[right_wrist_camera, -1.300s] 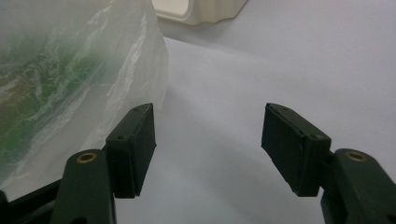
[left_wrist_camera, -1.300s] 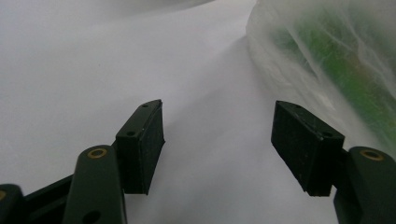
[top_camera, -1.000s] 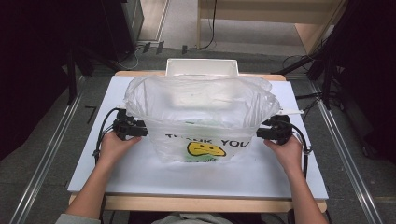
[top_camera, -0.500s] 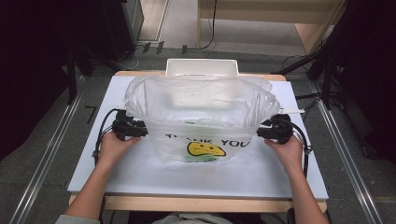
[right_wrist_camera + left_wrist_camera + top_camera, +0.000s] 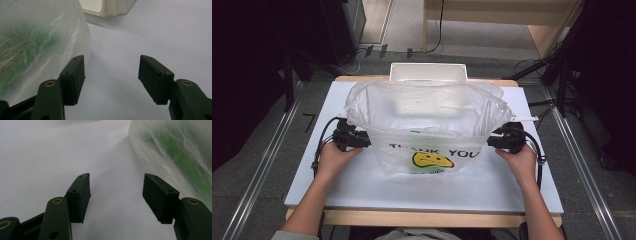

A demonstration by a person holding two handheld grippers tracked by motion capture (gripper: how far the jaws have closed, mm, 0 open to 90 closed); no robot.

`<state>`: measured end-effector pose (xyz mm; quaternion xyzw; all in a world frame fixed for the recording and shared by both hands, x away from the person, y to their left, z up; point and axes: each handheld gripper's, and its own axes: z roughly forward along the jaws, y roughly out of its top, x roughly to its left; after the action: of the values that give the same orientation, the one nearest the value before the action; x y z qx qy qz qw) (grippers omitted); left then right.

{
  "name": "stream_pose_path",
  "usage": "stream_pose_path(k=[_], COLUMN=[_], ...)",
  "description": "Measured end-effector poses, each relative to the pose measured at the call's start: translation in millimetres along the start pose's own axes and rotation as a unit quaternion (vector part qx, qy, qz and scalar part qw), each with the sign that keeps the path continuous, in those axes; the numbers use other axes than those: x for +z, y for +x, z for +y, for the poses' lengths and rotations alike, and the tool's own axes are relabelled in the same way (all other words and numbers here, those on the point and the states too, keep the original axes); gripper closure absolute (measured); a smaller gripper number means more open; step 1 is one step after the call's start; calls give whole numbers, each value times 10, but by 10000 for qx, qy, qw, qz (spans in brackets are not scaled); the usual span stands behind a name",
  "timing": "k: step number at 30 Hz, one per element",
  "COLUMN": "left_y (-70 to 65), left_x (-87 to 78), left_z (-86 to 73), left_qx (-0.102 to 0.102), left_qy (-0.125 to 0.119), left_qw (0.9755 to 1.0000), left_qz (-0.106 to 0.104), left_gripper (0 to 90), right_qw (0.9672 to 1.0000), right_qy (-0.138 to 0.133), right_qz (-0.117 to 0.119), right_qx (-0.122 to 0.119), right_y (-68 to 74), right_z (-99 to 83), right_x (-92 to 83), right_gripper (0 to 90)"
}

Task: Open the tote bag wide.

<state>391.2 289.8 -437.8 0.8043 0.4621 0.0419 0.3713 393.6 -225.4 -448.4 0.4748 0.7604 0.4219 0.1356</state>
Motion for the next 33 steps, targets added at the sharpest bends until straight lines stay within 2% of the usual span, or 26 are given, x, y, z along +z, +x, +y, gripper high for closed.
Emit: stream_pose_path(k=[3,6,11,14,16,20,21,22,24,27,28,33], left_y=[-4,-6,-15,-54,-80,-133,-142,-152,-162,-167,-163,-144], left_x=[-3,-18,-39,-68,-98,-146,-150,-159,-184,-244,-265,-362], left_z=[1,7,34,47,64,128,148,171,219,289,312,418], left_qx=[12,-33,-14,120,198,216,249,287,324,399,346,366], left_qy=[6,-36,-25,-16,-43,-101,-47,28,-3,10,5,75], left_qw=[10000,9999,9999,9999,9997,9994,9993,9993,9988,9984,9980,9976], left_qz=[-3,-109,-114,-54,-96,-239,-266,-256,-364,-410,-520,-582], left_gripper=[411,420,447,476,498,562,581,593,622,668,683,739], right_qw=[10000,10000,9999,9997,9996,9994,9992,9991,9989,9987,9986,9977], right_qy=[7,20,37,43,-6,-17,-27,5,83,-7,-23,-43], right_qz=[17,37,73,122,191,213,284,358,462,496,515,600], right_qx=[-14,-28,-116,-187,-192,-277,-272,-221,-83,-119,-141,-305], right_y=[-1,6,20,32,35,60,64,56,37,29,29,57], right_z=[3,8,16,16,21,97,121,148,197,258,282,425], right_x=[-1,-5,-22,-37,-56,-130,-149,-162,-188,-235,-257,-374], right_gripper=[397,400,422,447,459,485,491,490,493,512,522,552])
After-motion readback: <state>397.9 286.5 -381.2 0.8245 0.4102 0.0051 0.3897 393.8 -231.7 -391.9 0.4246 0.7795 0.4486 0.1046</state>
